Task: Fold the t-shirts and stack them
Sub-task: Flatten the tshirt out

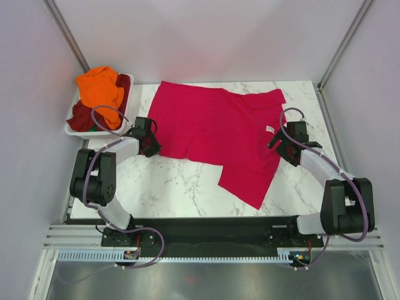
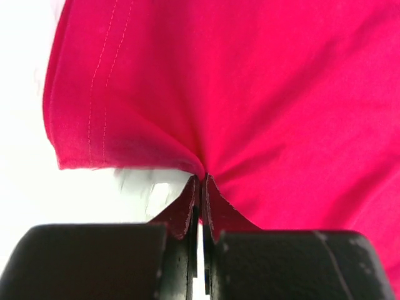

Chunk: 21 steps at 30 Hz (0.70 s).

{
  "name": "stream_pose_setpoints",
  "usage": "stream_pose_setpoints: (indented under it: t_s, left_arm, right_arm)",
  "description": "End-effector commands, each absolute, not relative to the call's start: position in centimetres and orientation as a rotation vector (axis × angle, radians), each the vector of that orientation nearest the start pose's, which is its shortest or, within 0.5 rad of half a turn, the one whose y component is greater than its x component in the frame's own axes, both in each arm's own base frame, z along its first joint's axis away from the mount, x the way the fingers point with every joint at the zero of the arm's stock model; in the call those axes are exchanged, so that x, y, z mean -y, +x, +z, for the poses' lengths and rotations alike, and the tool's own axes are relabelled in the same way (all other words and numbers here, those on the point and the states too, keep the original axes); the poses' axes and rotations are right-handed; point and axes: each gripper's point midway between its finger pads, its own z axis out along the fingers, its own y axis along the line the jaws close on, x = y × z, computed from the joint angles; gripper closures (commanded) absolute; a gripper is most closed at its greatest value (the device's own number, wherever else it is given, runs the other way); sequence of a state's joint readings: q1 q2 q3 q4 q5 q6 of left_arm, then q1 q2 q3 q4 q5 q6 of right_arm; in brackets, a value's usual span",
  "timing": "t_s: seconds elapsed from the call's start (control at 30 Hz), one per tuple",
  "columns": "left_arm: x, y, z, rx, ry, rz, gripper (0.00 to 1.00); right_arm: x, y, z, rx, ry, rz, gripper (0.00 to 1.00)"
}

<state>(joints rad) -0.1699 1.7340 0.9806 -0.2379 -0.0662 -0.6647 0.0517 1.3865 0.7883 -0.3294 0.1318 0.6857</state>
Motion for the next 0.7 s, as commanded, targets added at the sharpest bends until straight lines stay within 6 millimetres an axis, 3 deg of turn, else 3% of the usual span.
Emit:
stream_pose_setpoints:
  t_s: [0.0, 0.07, 0.1, 0.17, 0.23, 0.27, 0.43, 0.53, 0.57, 0.63, 0.67]
  left_arm:
    - [9.0, 35.2, 3.9, -2.49, -0.67, -0.333, 0.98]
    - [9.2, 32.7, 3.1, -2.527, -0.662, -0.363, 0.98]
    - [9.3, 32.2, 4.1, -2.5, -0.648, -0.39, 0.98]
    - [9.2, 29.6, 3.2, -2.53, -0.659, -0.404, 0.98]
    - [9.5, 28.3, 3.9, -2.518, -0.642, -0.454, 0.98]
    - [9.4, 26.7, 3.0, -2.555, -0.653, -0.448, 0.98]
    - [9.0, 23.9, 3.0, -2.563, -0.633, -0.449, 0.98]
    - [9.1, 22.2, 2.6, -2.576, -0.627, -0.448, 0.98]
    - [9.4, 21.9, 2.7, -2.575, -0.626, -0.461, 0.98]
    - [9.5, 21.2, 2.5, -2.578, -0.647, -0.479, 0.98]
    - [9.5, 21.1, 2.8, -2.562, -0.659, -0.487, 0.98]
  right_arm:
    - [-0.1, 34.7, 9.1, -2.232, 0.874, 0.09, 0.02]
    - [0.3, 34.9, 10.4, -2.182, 0.899, 0.089, 0.02]
    - [0.5, 34.9, 10.8, -2.162, 0.915, 0.085, 0.02]
    - [0.9, 34.8, 12.4, -2.084, 0.952, 0.092, 0.02]
    - [1.0, 35.1, 13.6, -2.026, 0.963, 0.121, 0.02]
    - [0.8, 35.1, 14.1, -2.0, 0.97, 0.147, 0.02]
    - [-0.1, 37.0, 15.3, -1.95, 0.955, 0.234, 0.02]
    - [-1.2, 39.3, 16.6, -1.945, 0.929, 0.315, 0.03]
    - [-1.4, 39.9, 16.2, -1.955, 0.928, 0.317, 0.03]
    - [-1.2, 41.4, 17.7, -1.91, 0.916, 0.324, 0.03]
    - [-1.1, 42.0, 17.4, -1.911, 0.914, 0.317, 0.03]
